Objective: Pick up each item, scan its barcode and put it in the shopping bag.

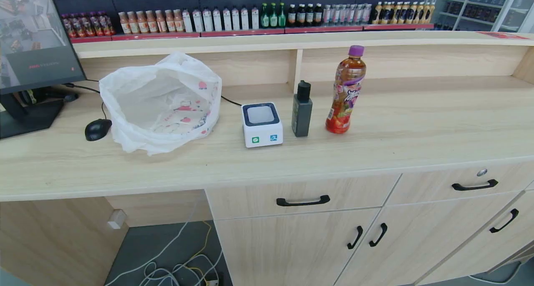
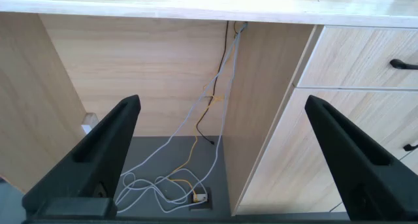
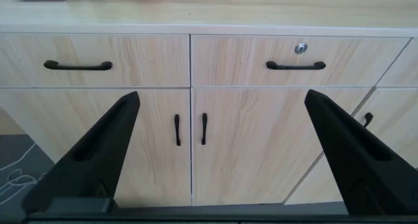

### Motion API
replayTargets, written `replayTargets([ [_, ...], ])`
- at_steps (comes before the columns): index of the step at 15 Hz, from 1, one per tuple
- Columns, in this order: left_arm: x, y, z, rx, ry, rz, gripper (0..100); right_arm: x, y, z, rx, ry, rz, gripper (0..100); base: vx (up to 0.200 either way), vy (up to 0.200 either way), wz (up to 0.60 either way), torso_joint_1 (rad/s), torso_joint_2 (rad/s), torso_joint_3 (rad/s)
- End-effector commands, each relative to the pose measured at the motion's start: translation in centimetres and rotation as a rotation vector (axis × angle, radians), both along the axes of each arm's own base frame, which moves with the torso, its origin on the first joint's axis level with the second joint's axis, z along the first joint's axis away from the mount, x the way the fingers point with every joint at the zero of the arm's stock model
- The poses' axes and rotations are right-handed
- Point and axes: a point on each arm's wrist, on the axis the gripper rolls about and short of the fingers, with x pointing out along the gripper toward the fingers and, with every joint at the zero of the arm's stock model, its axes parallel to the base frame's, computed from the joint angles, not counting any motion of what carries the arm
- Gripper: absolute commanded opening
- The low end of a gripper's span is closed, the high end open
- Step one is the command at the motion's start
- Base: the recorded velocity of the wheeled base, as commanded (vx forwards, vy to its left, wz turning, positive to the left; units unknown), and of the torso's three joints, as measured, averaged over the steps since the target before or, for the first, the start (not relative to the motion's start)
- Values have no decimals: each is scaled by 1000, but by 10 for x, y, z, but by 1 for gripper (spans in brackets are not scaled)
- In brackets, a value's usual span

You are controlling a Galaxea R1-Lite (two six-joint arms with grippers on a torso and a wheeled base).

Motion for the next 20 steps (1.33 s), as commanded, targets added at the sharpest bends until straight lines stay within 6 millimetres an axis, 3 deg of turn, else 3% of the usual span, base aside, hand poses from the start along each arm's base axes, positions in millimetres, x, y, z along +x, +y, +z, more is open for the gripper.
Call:
replayTargets([
  [1, 0, 0, 0, 0, 0, 0, 100, 10, 1, 16, -12, 54, 24, 100, 0, 0, 0, 0, 0, 0],
  [8, 0, 0, 0, 0, 0, -2, 100, 36, 3, 34, -81, 146, 146, 100, 0, 0, 0, 0, 0, 0],
  [20, 0, 0, 0, 0, 0, 0, 100, 50, 5, 39, -193, 187, 268, 100, 0, 0, 0, 0, 0, 0],
])
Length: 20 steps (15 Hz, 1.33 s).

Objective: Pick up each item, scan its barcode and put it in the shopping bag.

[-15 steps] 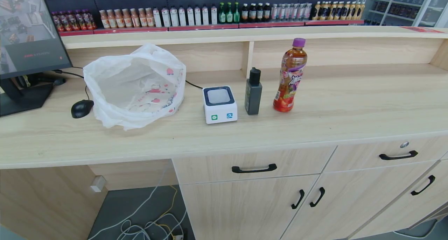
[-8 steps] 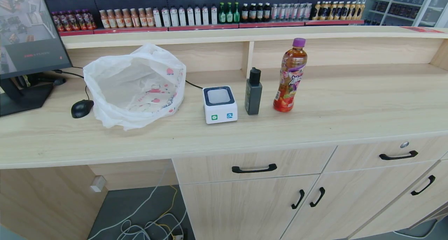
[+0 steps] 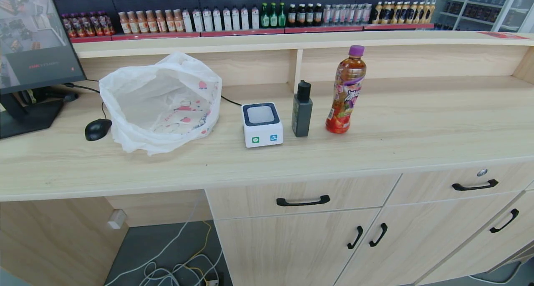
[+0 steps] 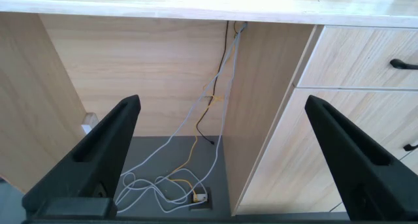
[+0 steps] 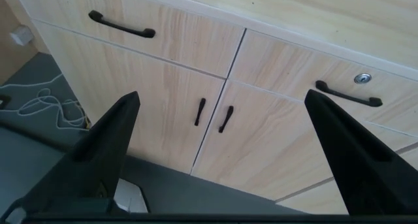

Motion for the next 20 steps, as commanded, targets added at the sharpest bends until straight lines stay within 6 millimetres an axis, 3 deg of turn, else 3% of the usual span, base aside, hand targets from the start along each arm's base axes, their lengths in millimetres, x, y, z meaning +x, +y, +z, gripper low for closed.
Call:
replayTargets([
  [1, 0, 0, 0, 0, 0, 0, 100, 5, 1, 0, -13, 24, 18, 100, 0, 0, 0, 0, 0, 0],
  [13, 0, 0, 0, 0, 0, 0, 100, 34, 10, 6, -132, 37, 160, 100, 0, 0, 0, 0, 0, 0],
  [15, 0, 0, 0, 0, 0, 0, 100, 62, 19, 10, -139, 40, 193, 100, 0, 0, 0, 0, 0, 0],
  [18, 0, 0, 0, 0, 0, 0, 100, 115, 57, 13, -133, -15, 331, 100, 0, 0, 0, 0, 0, 0],
  [20, 0, 0, 0, 0, 0, -2, 100, 138, 76, 15, -111, -81, 282, 100, 0, 0, 0, 0, 0, 0],
])
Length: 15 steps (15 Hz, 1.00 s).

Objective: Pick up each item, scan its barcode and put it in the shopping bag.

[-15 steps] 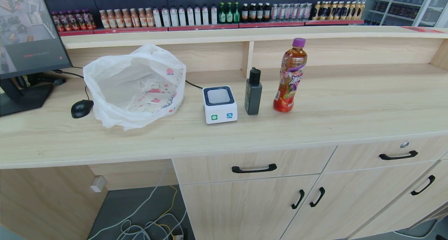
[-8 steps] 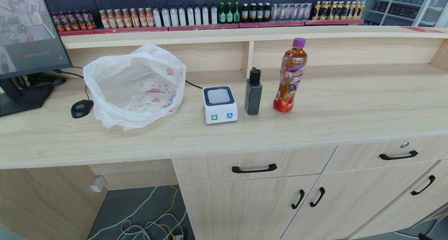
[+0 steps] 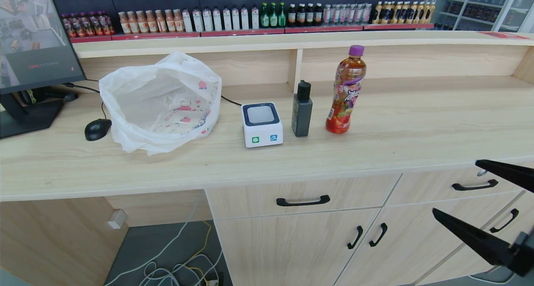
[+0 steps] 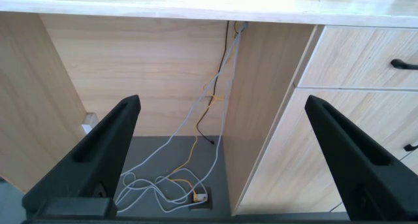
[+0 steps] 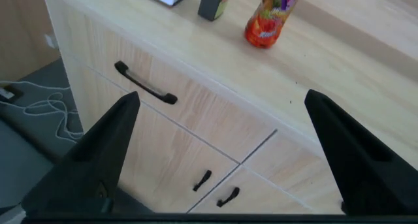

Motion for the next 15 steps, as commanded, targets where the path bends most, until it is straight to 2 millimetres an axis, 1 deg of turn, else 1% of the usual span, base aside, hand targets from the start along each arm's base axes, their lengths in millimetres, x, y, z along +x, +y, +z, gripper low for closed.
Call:
replayTargets([
  [1, 0, 0, 0, 0, 0, 0, 100, 45, 44, -14, 36, 55, 22, 100, 0, 0, 0, 0, 0, 0],
  [3, 0, 0, 0, 0, 0, 0, 100, 55, 56, -13, 104, 61, -21, 100, 0, 0, 0, 0, 0, 0],
  [6, 0, 0, 0, 0, 0, 0, 100, 66, 62, -8, 138, 54, -76, 100, 0, 0, 0, 0, 0, 0],
  [10, 0, 0, 0, 0, 0, 0, 100, 86, 74, 3, 209, 42, -173, 100, 0, 0, 0, 0, 0, 0],
  [12, 0, 0, 0, 0, 0, 0, 100, 92, 83, 7, 285, 53, -242, 100, 0, 0, 0, 0, 0, 0],
  [14, 0, 0, 0, 0, 0, 0, 100, 90, 87, 7, 328, 58, -274, 100, 0, 0, 0, 0, 0, 0],
  [15, 0, 0, 0, 0, 0, 0, 100, 89, 93, 6, 330, 57, -297, 100, 0, 0, 0, 0, 0, 0],
])
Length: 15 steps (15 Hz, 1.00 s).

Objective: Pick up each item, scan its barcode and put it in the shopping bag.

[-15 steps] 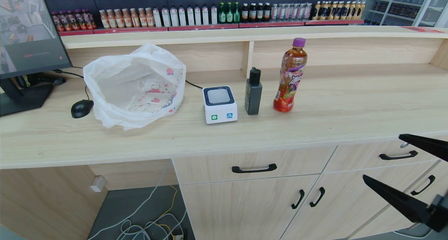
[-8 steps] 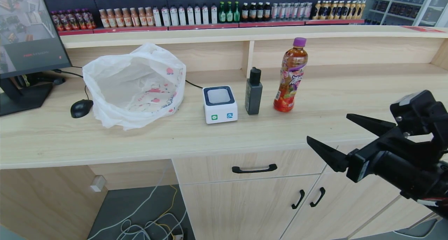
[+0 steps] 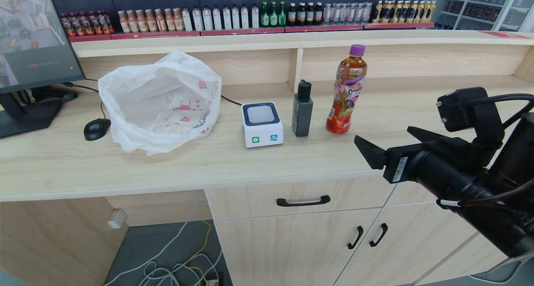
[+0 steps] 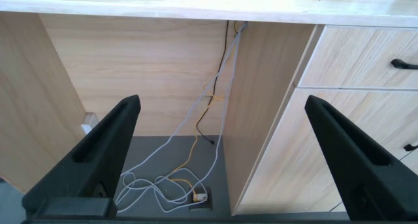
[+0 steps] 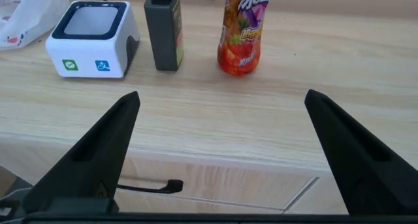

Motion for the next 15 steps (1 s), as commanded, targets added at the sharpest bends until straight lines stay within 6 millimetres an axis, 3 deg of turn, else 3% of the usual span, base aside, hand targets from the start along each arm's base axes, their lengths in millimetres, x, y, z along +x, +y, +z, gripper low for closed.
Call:
replayTargets([
  [1, 0, 0, 0, 0, 0, 0, 100, 1, 8, -2, -5, 8, 6, 100, 0, 0, 0, 0, 0, 0],
  [7, 0, 0, 0, 0, 0, 0, 100, 29, 31, -5, 52, -10, -78, 100, 0, 0, 0, 0, 0, 0],
  [11, 0, 0, 0, 0, 0, 0, 100, 54, 50, 5, 88, -55, -72, 100, 0, 0, 0, 0, 0, 0],
  [15, 0, 0, 0, 0, 0, 0, 100, 67, 84, 11, 118, -89, -15, 100, 0, 0, 0, 0, 0, 0],
])
